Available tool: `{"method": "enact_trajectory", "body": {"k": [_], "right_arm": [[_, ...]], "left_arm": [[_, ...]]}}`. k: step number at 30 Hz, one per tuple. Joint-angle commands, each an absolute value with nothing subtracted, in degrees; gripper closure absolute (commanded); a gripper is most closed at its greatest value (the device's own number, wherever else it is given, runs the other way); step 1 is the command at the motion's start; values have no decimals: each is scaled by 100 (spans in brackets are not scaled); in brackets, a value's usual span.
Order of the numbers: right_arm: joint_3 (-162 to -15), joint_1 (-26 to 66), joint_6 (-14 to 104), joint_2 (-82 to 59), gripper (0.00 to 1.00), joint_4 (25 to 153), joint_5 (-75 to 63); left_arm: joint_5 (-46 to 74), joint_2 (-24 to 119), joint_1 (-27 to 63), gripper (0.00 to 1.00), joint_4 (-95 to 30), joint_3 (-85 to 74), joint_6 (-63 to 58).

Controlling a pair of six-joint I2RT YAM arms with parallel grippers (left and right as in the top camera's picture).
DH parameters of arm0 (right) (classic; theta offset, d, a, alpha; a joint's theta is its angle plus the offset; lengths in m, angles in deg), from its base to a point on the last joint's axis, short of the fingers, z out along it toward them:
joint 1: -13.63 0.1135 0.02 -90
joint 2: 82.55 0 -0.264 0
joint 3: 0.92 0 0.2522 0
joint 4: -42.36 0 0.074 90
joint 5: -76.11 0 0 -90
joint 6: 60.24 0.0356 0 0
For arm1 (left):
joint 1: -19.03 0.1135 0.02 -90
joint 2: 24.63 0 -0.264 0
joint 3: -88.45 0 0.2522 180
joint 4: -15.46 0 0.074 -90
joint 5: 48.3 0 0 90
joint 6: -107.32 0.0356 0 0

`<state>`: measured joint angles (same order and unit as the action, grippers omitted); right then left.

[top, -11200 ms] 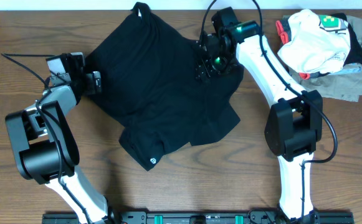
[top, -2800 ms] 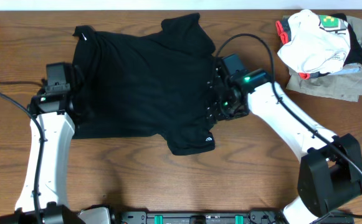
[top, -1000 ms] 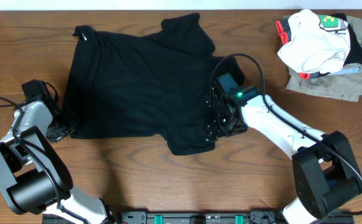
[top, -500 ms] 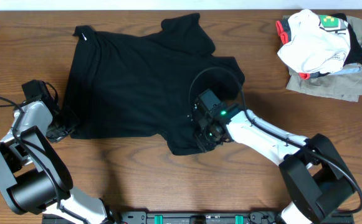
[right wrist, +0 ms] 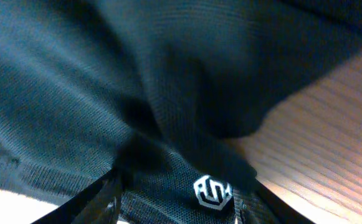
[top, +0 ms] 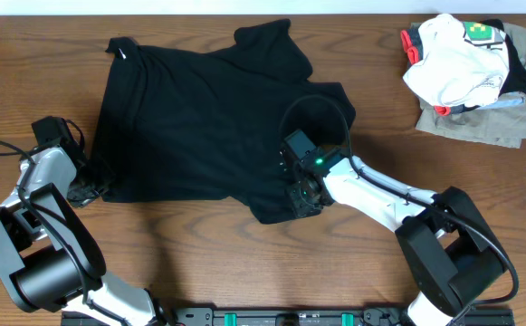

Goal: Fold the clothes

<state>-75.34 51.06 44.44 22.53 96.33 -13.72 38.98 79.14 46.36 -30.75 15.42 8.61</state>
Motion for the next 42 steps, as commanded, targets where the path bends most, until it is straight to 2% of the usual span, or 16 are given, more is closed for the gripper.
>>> {"method": "enact_trajectory", "body": {"k": [1,13,19,31,42], "right_arm": [[-7337,4938,4839,2585,43,9755,-2100],[-7617,4888,4861,1827,43,9943,-2052],[-7525,4818,4905,1829,43,9954,-2006],[-7362,4820,4903,1857,50,9700,-1534],[-7296,4820,4903,2170,51,9593,-1339]], "left_arm": [[3780,7942,4645,94,-3123,1553,913],[3780,7942,4645,94,-3121,1553,916],[3782,7942,4645,94,-3119,1553,916],[3782,7942,4645,94,-3121,1553,916],[3780,7942,4645,94,-3121,1555,916]]}}
